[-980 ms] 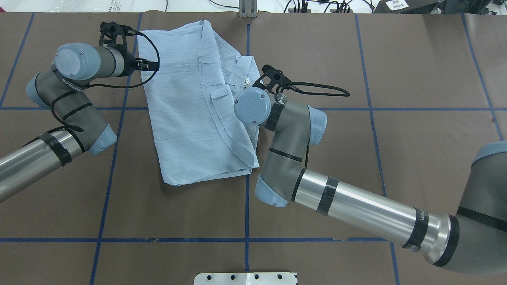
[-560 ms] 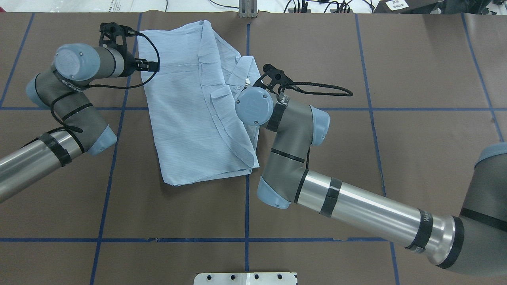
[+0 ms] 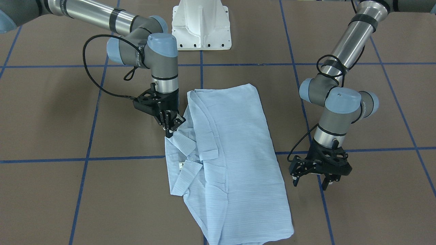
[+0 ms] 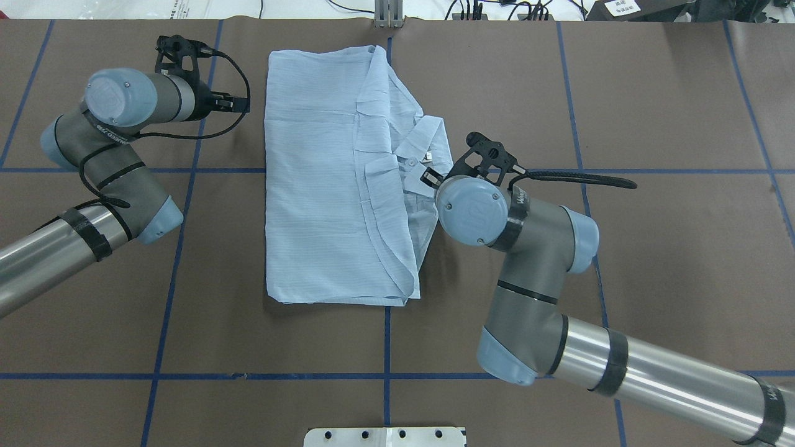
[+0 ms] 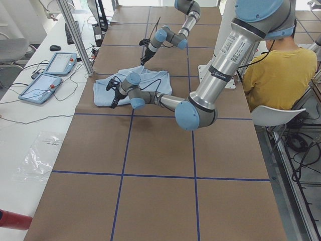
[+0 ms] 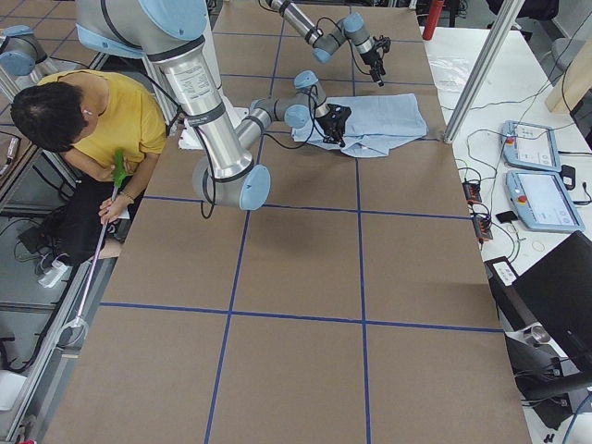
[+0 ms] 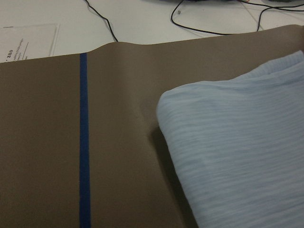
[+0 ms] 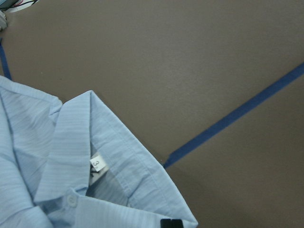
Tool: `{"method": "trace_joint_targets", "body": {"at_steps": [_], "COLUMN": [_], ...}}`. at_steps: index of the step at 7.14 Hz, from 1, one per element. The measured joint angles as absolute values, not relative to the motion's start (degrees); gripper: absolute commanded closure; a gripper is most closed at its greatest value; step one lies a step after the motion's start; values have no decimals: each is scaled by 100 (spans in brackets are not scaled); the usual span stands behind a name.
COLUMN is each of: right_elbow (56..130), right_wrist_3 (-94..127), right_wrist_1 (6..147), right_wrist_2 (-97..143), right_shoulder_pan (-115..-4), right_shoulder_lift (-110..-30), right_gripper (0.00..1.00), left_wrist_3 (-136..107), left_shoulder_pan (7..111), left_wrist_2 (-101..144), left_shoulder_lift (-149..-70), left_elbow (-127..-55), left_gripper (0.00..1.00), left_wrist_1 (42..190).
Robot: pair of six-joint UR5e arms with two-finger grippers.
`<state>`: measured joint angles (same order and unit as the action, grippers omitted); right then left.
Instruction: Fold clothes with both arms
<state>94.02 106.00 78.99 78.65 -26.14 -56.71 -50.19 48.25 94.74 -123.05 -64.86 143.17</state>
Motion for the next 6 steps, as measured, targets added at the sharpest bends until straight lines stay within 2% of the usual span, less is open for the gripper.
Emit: {"method": "trace_joint_targets", "body": {"at_steps": [1,3,4,5,6], "right_elbow": [9898,10220,10229,10224,10228], "right_wrist_3": [10598,10418,10212,10082,9941], "right_wrist_1": [8064,8151,8147,8134,8142], "right_wrist_2": [7826,7760,7747,7741,7750], "right_shoulder_pan": [-2494,-2418,-2433,-2463,-2499], "right_shoulder_lift": [-6022,-6352,-6397,-6414,-6386], "right_gripper": [100,100,80,1,0], "left_wrist_3": [-5019,-5019,-5019,-5016,-5013], "left_shoulder_pan": [4825,4825,4825,4825,4825], "left_wrist_2": [9477,9482,9483,9496,9559], "left_shoulder_lift": [-12305,-12310,-12312,-12313,-12312], "left_elbow": [-6486,-6489,-6492,-6504,-6530], "left_gripper": [0,0,0,0,0], "left_wrist_1": [14317,14317,14317,14317,14315]}}
